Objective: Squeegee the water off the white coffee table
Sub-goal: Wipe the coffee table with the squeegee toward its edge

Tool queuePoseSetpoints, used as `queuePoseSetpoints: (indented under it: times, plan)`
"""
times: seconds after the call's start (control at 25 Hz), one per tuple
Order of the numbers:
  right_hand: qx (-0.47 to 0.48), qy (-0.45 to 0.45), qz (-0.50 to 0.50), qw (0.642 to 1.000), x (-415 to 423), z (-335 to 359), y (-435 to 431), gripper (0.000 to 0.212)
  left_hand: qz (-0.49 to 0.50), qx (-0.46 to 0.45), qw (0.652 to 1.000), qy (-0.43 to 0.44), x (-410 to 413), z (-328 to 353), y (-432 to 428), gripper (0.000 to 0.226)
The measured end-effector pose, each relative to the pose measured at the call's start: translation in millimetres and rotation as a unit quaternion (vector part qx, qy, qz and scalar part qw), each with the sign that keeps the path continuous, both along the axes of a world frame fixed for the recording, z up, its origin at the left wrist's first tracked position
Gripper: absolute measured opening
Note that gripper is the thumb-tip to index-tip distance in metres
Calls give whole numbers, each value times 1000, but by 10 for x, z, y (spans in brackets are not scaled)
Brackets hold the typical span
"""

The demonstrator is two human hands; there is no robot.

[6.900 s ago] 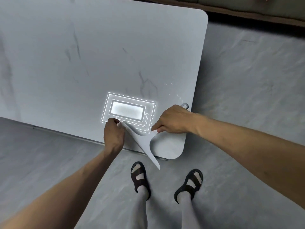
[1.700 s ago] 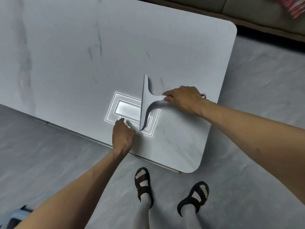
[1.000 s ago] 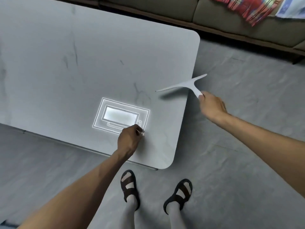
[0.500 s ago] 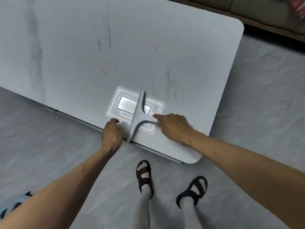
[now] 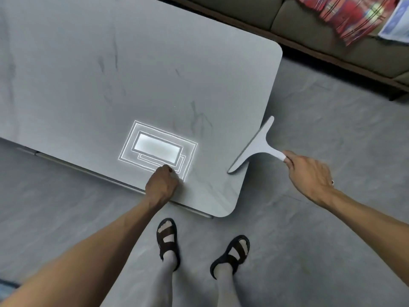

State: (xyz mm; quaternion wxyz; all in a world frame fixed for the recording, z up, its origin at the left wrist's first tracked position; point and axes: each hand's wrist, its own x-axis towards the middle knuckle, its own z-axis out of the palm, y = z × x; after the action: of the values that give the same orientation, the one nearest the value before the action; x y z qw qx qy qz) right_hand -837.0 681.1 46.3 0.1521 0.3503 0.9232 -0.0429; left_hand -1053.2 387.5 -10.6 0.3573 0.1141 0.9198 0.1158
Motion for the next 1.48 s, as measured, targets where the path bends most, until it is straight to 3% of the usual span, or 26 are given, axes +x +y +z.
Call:
queuePoseSetpoints:
  times: [0.12,0.28,0.4,0.56,0.68,0.84,1.04,1.2,1.32,1.48]
  plan:
    - [-131,73,-35,988,-716,-39,-334,30,29,19,999,17,-160,60,-174,32]
    - [-282,127,-139,941,-2100,-147,-981,47,101,35,993,42,-580,56,-602,33]
    - [-304,141,-141,931,-2992,-249,-1484,49,134,33,989,50,-872,1,-997,37]
    - [-294,56,-61,952,-3396,-372,-1979,46,165,23,984,60,-1060,-88,-1339,44]
    - [-307,73,31,948,-3079,-408,-2092,55,169,26,984,55,-1058,-126,-1372,51]
    - [-247,20,147,958,-2202,-478,-1659,47,126,44,989,56,-879,-143,-1103,53]
    - [-171,-32,96,980,-871,-374,-690,45,8,63,998,-7,-394,-163,-402,32]
    - [-112,-26,60,992,17,-171,-185,39,-91,27,990,-105,-38,-94,7,48]
    - [-48,-65,49,996,323,18,36,39,-109,21,980,-167,58,36,108,43]
    - [3,-91,37,995,206,464,7,32,-107,38,981,-157,22,479,122,38]
